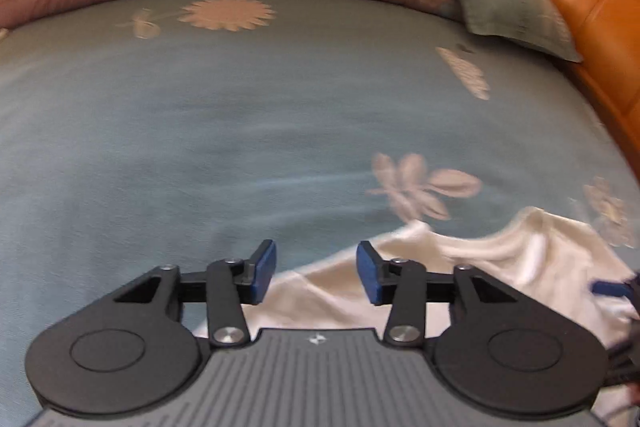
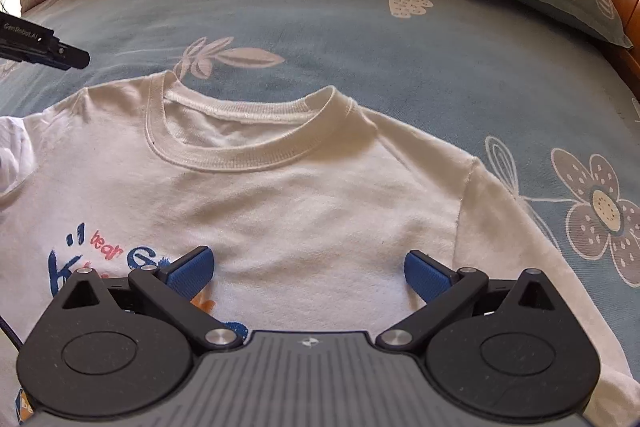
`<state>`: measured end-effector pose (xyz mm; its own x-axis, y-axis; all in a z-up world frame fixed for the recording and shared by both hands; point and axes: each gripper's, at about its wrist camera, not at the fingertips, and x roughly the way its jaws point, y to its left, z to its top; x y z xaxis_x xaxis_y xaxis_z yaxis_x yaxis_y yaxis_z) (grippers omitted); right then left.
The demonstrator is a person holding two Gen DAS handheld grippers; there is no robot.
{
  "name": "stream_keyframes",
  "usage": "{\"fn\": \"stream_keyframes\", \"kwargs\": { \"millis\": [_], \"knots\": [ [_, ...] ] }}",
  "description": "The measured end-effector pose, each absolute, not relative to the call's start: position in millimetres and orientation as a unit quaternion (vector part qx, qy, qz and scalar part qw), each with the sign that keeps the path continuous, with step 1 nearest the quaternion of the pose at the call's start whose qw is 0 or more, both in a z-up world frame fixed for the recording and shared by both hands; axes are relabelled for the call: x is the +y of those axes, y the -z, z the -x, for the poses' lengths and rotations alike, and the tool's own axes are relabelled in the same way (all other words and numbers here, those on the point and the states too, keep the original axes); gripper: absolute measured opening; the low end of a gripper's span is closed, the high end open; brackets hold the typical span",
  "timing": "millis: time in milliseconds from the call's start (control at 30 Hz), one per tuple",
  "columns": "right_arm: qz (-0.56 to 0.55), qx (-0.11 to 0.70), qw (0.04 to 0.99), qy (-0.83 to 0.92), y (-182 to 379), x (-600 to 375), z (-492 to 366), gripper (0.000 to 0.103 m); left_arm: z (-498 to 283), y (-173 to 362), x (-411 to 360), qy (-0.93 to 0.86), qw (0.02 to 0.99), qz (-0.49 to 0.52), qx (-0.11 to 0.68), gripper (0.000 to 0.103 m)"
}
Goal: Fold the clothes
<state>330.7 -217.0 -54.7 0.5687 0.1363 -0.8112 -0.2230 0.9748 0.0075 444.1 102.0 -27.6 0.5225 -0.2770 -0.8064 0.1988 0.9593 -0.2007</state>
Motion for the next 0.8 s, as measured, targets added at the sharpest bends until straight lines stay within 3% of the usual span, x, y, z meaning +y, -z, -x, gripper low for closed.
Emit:
{"fn": "stream_keyframes", "kwargs": {
  "millis": [267,567,800],
  "knots": [
    [0.029,0.423,0.899,-0.111,53.4,-229.4,-364.2,0.103,-449.0,69.8,80.5,0.15,0.86,0.034,0.486,0.048],
    [0.031,0.424,0.897,-0.119,71.7,-239.3,-435.7,0.103,-467.7,65.2,77.2,0.161,0.863,0.007,0.478,0.05],
    [0.026,0.41,0.904,-0.118,37.5,-245.4,-396.0,0.103,-435.2,33.5,65.4,0.173,0.869,-0.032,0.463,0.052]
  ]
}}
